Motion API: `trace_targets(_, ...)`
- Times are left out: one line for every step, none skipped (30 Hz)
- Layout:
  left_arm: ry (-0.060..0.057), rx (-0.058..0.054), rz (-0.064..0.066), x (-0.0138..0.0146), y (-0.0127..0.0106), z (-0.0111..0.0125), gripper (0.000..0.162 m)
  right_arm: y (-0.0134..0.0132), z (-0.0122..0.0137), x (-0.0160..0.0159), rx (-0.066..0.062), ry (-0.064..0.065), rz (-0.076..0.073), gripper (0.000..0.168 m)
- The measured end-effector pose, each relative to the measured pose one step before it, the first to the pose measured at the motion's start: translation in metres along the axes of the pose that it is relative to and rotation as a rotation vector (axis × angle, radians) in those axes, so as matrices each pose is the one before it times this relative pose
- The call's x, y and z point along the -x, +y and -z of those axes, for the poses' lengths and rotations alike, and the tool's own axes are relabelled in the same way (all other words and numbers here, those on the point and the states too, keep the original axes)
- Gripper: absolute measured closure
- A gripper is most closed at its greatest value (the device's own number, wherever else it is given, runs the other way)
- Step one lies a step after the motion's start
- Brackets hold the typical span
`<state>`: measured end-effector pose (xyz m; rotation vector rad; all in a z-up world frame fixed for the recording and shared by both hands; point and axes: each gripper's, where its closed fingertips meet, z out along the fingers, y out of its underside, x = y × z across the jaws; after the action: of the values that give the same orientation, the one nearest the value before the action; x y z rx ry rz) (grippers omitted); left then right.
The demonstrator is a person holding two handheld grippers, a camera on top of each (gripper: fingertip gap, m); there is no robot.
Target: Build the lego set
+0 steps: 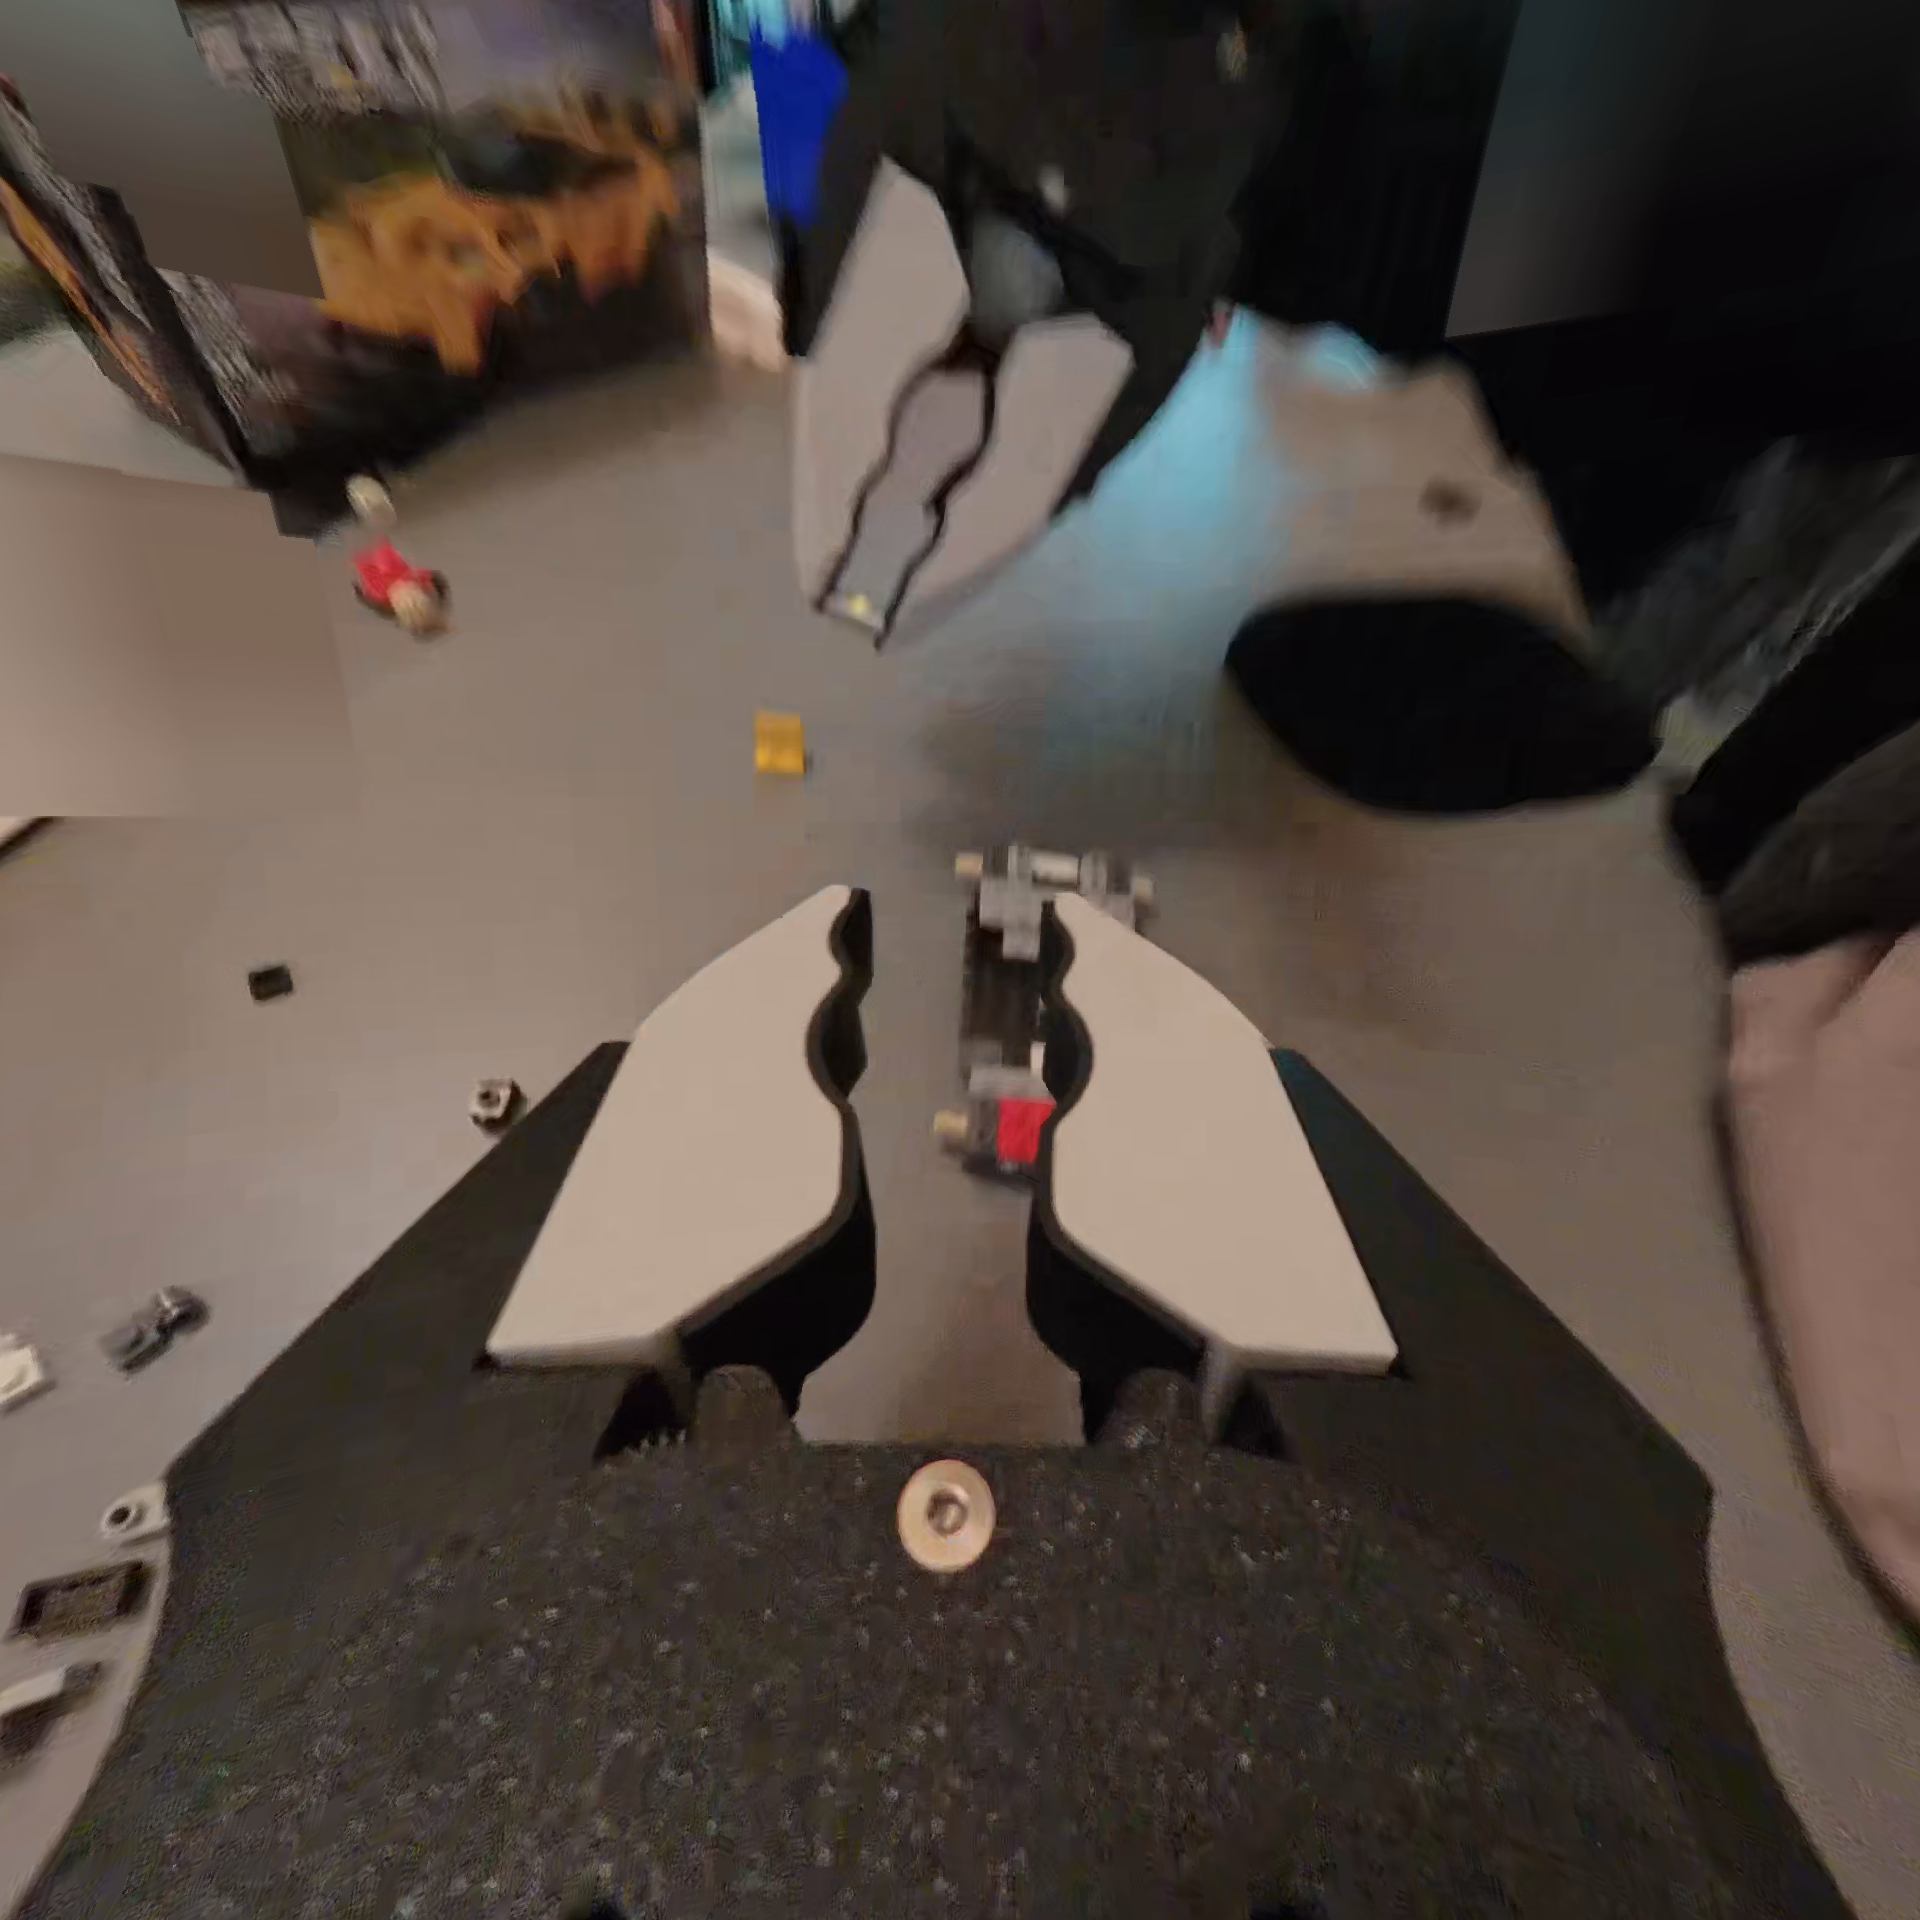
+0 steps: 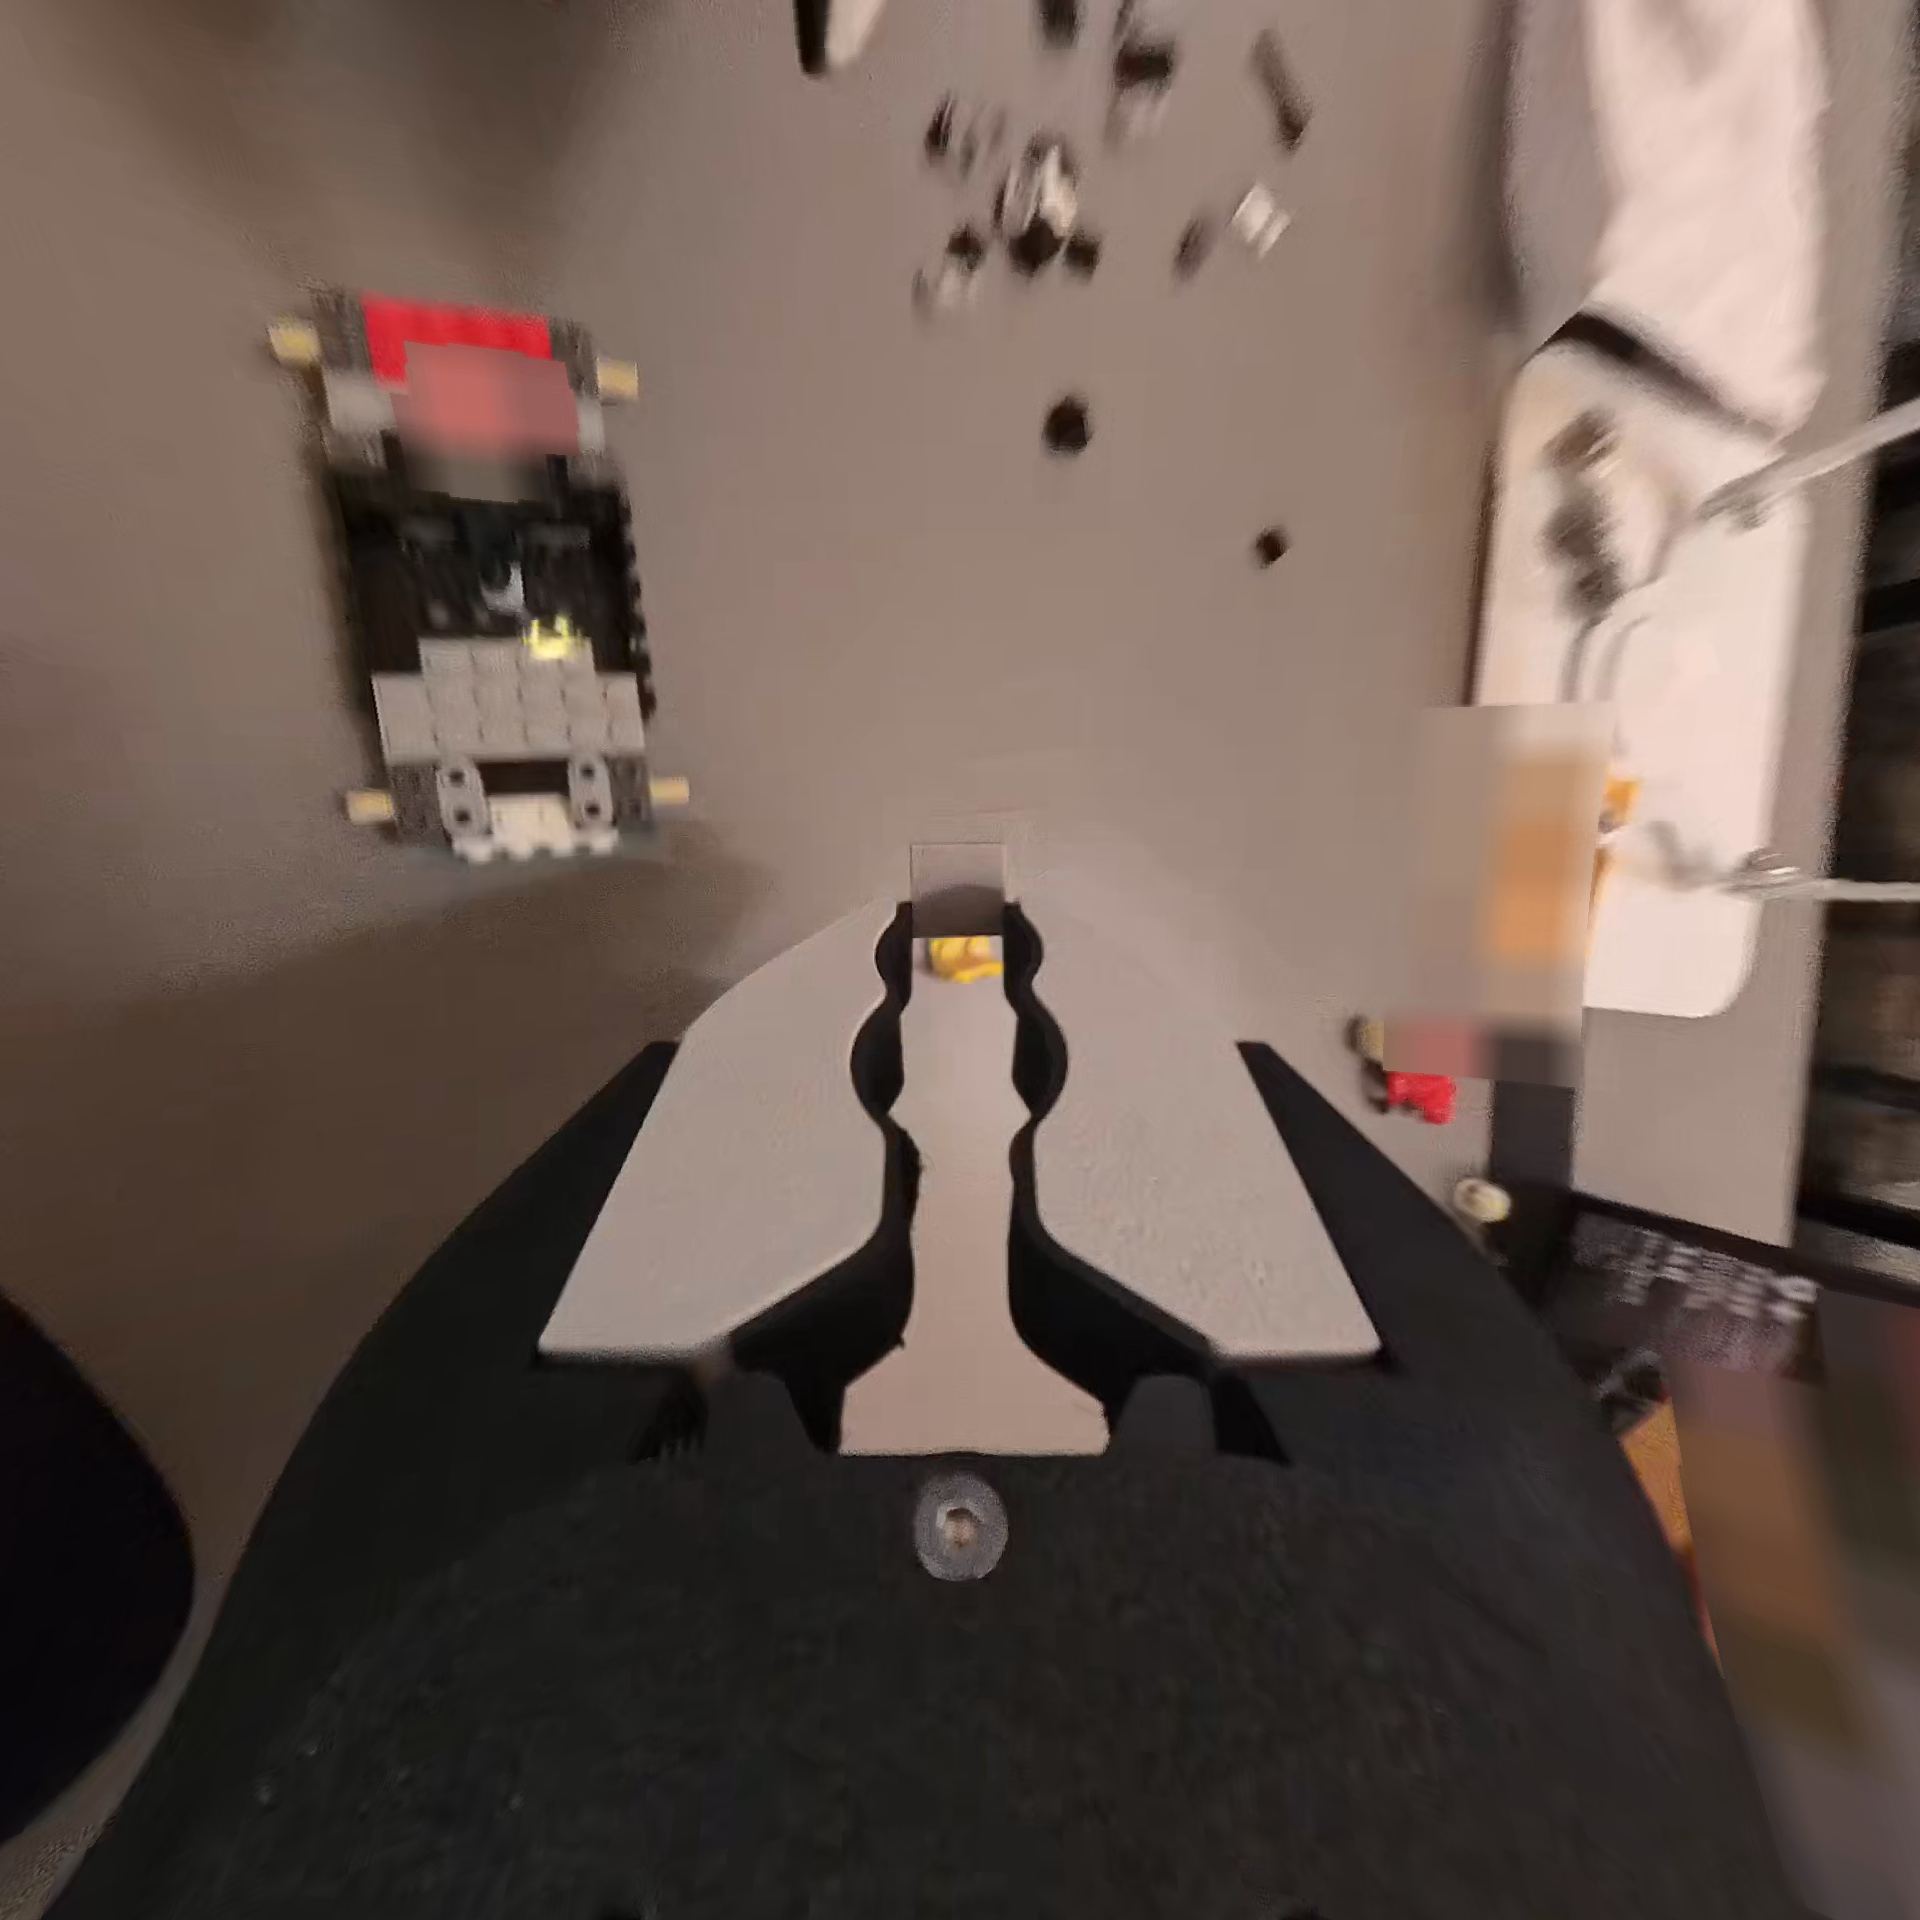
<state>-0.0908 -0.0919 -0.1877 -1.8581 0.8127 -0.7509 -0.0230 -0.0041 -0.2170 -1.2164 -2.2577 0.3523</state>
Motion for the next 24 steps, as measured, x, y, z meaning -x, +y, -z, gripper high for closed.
trace_targets(-0.0032, 0.0714, -0.0299, -0.00255, 0.01165, -0.00598, 0.13, 0.00875, -0.00696, 0.00454, 0.0221, -0.0457, -0.0041, 0.153)
trace_targets(0.0081, 0.0574, -0.0171, -0.00343, 0.0097, -0.0059, 0.126, 0.006, -0.00754, 0.00374, 0.0204, -0.0431, -0.0082, 0.153)
trace_targets(0.0102, 0.0464, -0.0051, -0.00261, 0.008, -0.00546, 0.122, 0.0027, -0.00819, -0.00067, 0.0148, -0.0176, 0.0012, 0.153)
trace_targets(0.0033, 0.0346, -0.0033, -0.00073, 0.00618, -0.00434, 0.121, 0.00003, -0.00819, -0.00037, 0.0125, -0.0251, 0.0048, 0.153)
trace_targets(0.0037, 0.0244, -0.0045, -0.00051, 0.00477, -0.0033, 0.12, -0.00149, -0.0081, -0.00167, 0.0149, -0.0228, 0.0057, 0.153)
trace_targets(0.0055, 0.0177, 0.0007, -0.00082, 0.00344, -0.00216, 0.118, -0.00184, -0.00785, -0.00302, 0.0188, -0.016, 0.0119, 0.153)
trace_targets(0.0045, 0.0118, 0.0046, -0.00072, 0.00234, -0.00107, 0.117, -0.00073, -0.00697, -0.00295, 0.0292, -0.017, 0.0172, 0.153)
trace_targets(0.0026, 0.0087, 0.0041, -0.00057, 0.00167, -0.00032, 0.116, -0.0006, -0.00608, -0.00393, 0.0281, -0.0097, 0.0183, 0.153)
trace_targets(-0.0001, 0.0096, 0.0026, -0.00051, 0.00174, -0.00006, 0.114, -0.00073, -0.00479, -0.00238, 0.0203, -0.0209, 0.0112, 0.153)
trace_targets(-0.0043, 0.0099, 0.0, 0.00003, 0.00195, 0.00014, 0.112, -0.00247, -0.00279, -0.00182, 0.004, -0.0252, 0.0009, 0.153)
trace_targets(-0.005, 0.0067, -0.003, 0.00028, 0.00169, 0.00011, 0.112, -0.00295, -0.00065, -0.0028, -0.0019, -0.0152, -0.002, 0.153)
trace_targets(0.0006, 0.0061, -0.0026, -0.00026, 0.00182, 0.00004, 0.111, 0.00082, -0.00067, -0.00188, 0.0207, -0.0103, 0.0109, 0.153)
trace_targets(0.0044, 0.0049, -0.0005, -0.00046, 0.00142, -0.0001, 0.11, -0.00031, 0.00001, 0.00033, 0.0072, -0.0124, 0.0124, 0.15)
trace_targets(0.0039, 0.0036, 0.0009, -0.00005, 0.00117, -0.00021, 0.109, -0.00066, 0.0009, 0.00144, -0.0005, -0.0135, -0.0027, 0.145)
trace_targets(0.0056, 0.0055, 0.0009, -0.00036, 0.0014, -0.00027, 0.108, 0.00018, 0.00237, 0.00045, 0.0002, -0.0019, -0.0152, 0.137)
trace_targets(0.0072, 0.006, -0.0011, -0.00078, 0.0015, -0.00027, 0.107, -0.00057, 0.00477, 0.00023, -0.0168, 0.0072, -0.0211, 0.131)
trace_targets(0.0051, 0.0073, -0.0034, -0.00073, 0.00172, -0.00035, 0.106, -0.00211, 0.00735, 0.00067, -0.04, 0.0125, -0.0269, 0.13)
trace_targets(0.0025, 0.0104, -0.005, -0.00072, 0.00187, -0.00034, 0.105, -0.00294, 0.0087, 0.00293, -0.05, 0.0089, -0.0307, 0.13)
trace_targets(0.0038, 0.0134, -0.0061, -0.00119, 0.00221, -0.0004, 0.104, -0.0027, 0.00873, 0.00654, -0.0488, 0.0043, -0.0265, 0.131)
trace_targets(0.0062, 0.0152, -0.0067, -0.00179, 0.00228, -0.00065, 0.102, -0.00271, 0.00704, 0.0116, -0.0467, -0.0077, -0.0159, 0.131)
trace_targets(0.0055, 0.0166, -0.0084, -0.00179, 0.00262, -0.00114, 0.101, -0.00283, 0.00447, 0.01571, -0.0454, -0.0163, -0.0091, 0.132)
trace_targets(0.0046, 0.0195, -0.0102, -0.00169, 0.00301, -0.00178, 0.099, -0.0014, 0.00111, 0.01667, -0.0325, -0.0146, -0.0069, 0.131)
trace_targets(0.0013, 0.0227, -0.0116, -0.0015, 0.00317, -0.00236, 0.098, 0.00214, -0.00223, 0.01615, -0.0059, -0.0109, -0.0047, 0.13)
trace_targets(-0.0002, 0.0228, -0.0122, -0.00128, 0.00296, -0.00302, 0.097, 0.00417, -0.00455, 0.01373, 0.0109, 0.0007, -0.0017, 0.127)
